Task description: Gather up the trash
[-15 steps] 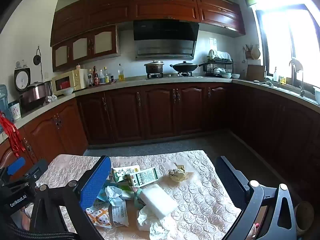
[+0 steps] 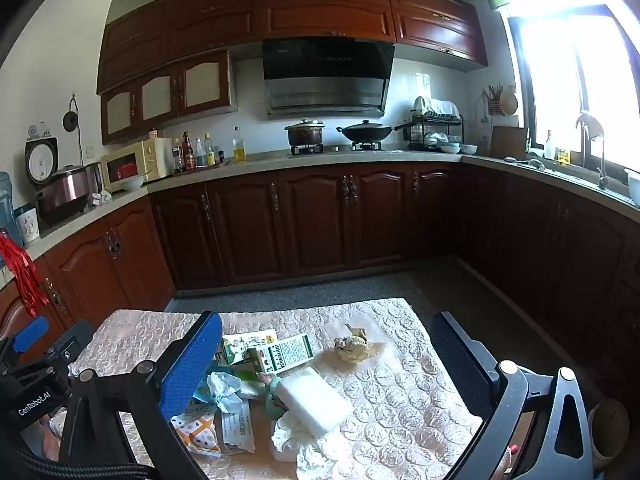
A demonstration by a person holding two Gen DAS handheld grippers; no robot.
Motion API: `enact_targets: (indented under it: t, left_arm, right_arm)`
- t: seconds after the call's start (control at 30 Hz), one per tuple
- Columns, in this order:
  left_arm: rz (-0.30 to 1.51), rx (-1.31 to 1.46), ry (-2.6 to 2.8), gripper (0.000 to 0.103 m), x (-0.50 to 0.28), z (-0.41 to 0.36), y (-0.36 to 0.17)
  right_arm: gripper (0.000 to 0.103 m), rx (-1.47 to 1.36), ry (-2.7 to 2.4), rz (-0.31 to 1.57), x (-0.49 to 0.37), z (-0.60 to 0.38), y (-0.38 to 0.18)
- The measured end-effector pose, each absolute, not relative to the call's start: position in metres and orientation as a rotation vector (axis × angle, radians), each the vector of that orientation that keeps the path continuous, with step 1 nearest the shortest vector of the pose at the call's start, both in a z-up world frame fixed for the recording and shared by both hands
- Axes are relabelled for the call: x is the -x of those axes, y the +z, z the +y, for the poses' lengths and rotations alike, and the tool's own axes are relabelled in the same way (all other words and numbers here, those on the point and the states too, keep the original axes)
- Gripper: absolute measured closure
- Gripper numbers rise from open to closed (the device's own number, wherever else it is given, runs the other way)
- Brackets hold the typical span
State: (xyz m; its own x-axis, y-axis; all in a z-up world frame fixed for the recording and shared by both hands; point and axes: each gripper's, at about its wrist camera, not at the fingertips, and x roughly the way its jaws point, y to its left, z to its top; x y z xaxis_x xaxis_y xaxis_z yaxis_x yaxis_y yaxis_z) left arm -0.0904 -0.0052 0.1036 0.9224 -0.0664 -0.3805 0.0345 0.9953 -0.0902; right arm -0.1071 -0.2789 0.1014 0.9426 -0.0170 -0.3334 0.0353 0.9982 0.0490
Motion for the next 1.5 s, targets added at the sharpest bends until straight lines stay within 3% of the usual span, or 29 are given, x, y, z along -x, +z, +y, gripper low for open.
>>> enact_targets:
  t: [0.7, 1.5]
  left_arm:
    - [0.407, 0.070, -0.047, 0.000, 0.088, -0.008, 0.097]
    - [0.423, 0.056, -0.053, 0.000, 0.087, -0.011, 0.094]
  right_arm:
    - [0.000, -0.069, -0.029, 0.425, 0.103, -0.282, 0.099]
    - [0.000, -0.105, -0.030, 0.392, 0.104, -0.290, 0.092]
